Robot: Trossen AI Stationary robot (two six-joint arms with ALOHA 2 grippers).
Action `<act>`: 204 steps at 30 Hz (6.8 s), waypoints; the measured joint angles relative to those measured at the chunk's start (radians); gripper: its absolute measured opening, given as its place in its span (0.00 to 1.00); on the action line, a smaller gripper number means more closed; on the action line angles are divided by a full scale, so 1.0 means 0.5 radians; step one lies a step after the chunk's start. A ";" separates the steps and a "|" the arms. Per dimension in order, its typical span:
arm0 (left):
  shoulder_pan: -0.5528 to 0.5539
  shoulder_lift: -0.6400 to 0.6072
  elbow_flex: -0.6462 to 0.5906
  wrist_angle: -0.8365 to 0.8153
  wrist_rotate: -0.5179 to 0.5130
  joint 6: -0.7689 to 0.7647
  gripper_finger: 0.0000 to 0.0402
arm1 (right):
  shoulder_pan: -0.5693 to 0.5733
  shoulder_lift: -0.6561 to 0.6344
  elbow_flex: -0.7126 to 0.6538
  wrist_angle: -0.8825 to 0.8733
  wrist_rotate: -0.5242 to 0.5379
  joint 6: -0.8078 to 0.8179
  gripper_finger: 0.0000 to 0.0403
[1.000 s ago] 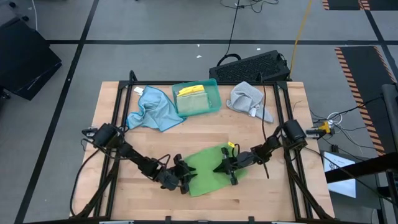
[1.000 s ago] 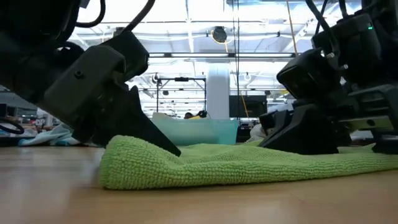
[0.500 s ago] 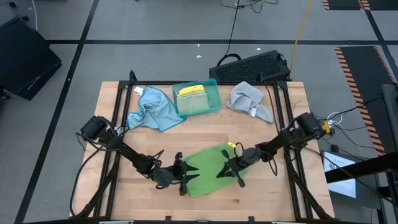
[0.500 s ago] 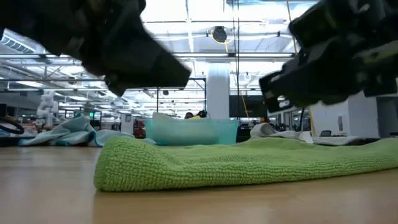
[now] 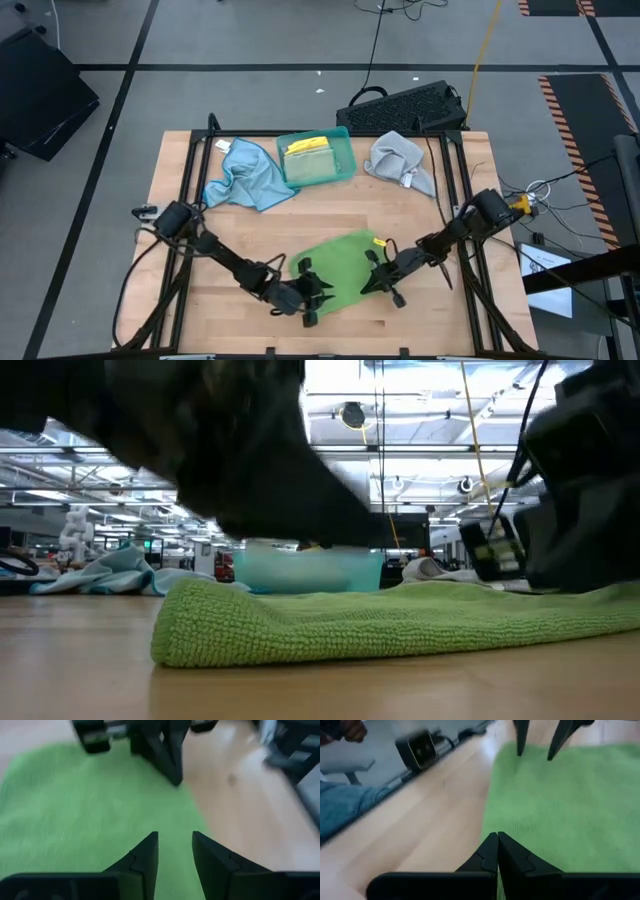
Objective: Fold microfiber towels
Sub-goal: Fold the green microfiber cloth
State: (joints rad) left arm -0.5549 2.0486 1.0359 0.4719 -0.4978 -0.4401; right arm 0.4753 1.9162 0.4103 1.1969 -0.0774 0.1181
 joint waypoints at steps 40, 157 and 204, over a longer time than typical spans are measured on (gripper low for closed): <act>0.026 -0.245 -0.010 -0.290 0.035 0.018 0.30 | -0.020 -0.390 -0.007 -0.425 0.213 0.017 0.00; 0.015 -0.422 -0.005 -0.600 -0.218 -0.164 0.08 | -0.025 -0.783 0.357 -1.988 0.519 0.365 0.00; -0.004 -0.021 0.139 -1.297 -0.127 -0.805 0.08 | 0.048 -0.551 0.356 -1.781 0.357 0.929 0.00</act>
State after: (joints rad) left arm -0.5567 2.0380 1.1053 -0.1764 -0.5615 -0.8427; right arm 0.4992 1.6409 0.5880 0.3062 0.1009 0.5828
